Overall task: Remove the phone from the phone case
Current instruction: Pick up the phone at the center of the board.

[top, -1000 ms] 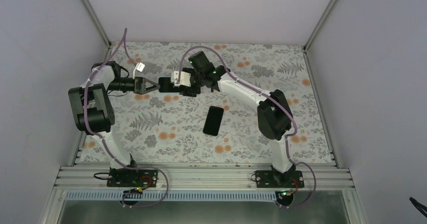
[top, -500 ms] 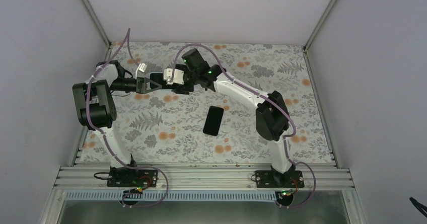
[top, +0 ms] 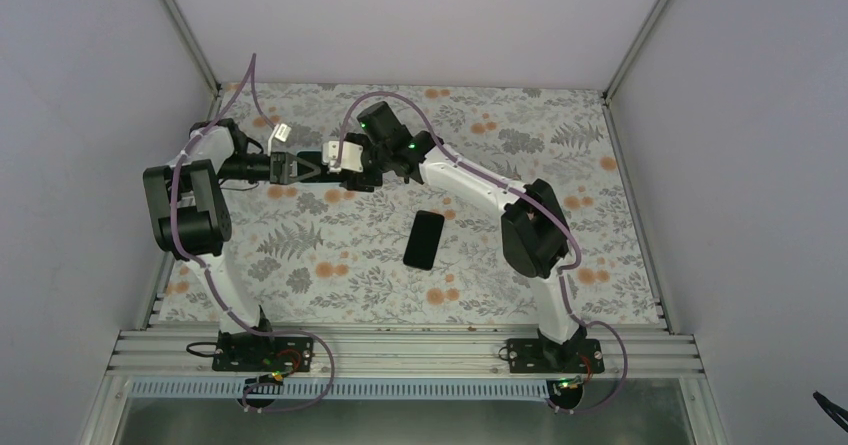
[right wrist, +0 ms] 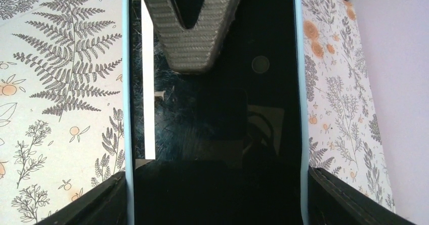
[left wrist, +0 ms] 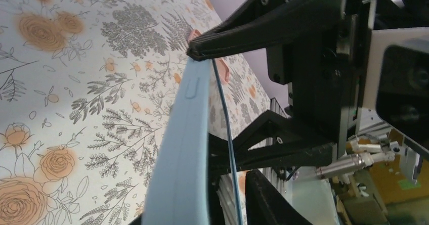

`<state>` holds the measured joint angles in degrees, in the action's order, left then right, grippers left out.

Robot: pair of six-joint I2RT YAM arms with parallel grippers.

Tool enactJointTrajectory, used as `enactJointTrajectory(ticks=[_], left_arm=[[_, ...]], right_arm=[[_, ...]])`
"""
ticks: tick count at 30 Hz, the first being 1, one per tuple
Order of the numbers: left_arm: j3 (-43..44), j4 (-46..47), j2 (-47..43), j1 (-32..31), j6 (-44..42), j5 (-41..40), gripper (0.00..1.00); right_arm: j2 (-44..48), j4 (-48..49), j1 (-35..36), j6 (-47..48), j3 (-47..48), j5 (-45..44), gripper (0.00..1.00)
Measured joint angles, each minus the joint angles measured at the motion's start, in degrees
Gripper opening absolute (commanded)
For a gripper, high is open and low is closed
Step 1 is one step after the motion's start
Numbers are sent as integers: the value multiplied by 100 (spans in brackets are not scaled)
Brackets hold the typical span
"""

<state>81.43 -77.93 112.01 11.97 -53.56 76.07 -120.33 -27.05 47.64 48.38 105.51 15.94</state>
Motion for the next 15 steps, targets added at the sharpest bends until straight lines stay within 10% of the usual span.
enactJointTrajectory(ticks=[4,10,15], left_arm=[[-2,-92,-13,4,197,13,3],[-11,-170,-50,37,315,-13,2],[-9,-79,-339,-107,2,-284,2]], right_arm=[[2,26,26,116,2,-37,63],[2,-24,66,190,50,-68,95],[2,-717,0,236,393,487,100]])
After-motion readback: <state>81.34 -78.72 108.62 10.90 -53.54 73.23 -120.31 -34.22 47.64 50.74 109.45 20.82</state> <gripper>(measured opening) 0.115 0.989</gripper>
